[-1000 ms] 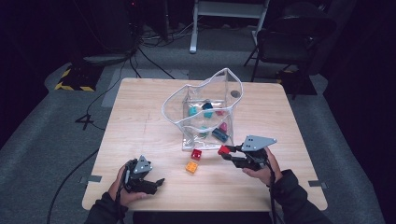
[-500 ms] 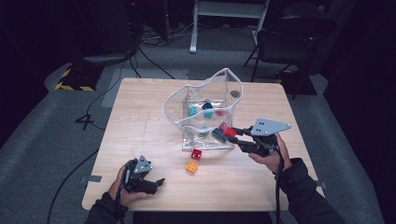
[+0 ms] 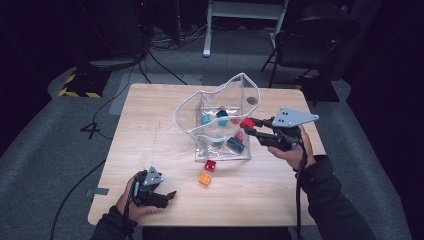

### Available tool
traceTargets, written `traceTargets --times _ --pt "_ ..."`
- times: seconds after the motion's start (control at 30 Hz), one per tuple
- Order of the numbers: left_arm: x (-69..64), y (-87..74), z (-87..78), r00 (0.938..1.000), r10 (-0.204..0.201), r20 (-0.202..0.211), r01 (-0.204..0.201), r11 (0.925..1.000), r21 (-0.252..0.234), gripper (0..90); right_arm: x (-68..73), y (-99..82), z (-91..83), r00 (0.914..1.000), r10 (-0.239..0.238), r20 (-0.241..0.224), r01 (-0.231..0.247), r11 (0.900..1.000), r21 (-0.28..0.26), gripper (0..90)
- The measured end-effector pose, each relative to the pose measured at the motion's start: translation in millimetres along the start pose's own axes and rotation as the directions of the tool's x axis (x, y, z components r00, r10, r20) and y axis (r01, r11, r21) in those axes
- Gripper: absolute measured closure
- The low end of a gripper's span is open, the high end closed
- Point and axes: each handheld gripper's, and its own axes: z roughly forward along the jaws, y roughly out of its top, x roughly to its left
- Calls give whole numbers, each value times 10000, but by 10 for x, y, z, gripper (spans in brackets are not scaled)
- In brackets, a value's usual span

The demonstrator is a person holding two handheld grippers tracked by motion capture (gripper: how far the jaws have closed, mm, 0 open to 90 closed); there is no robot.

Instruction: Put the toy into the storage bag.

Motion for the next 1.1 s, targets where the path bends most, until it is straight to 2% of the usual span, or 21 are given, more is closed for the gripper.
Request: traceTargets --times 0.13,0.3,0.43,0.87,1.1 --pt "0 0 0 10000 0 0 0 10000 2 151 -77 93 26 9998 75 179 -75 10000 -44 681" --pt "0 0 0 10000 2 -2 -2 10000 3 151 -128 190 87 9981 -132 606 125 9999 116 681" --pt "0 0 0 10000 4 -1 -4 10000 3 151 -192 229 155 9980 41 627 -51 9999 162 681" --pt "1 1 -2 10000 -1 33 1 10000 28 151 -476 289 327 9926 369 1158 -437 9974 569 680" --pt "1 1 -3 10000 0 35 0 10000 30 151 -591 272 487 9879 547 1451 -679 9938 877 680"
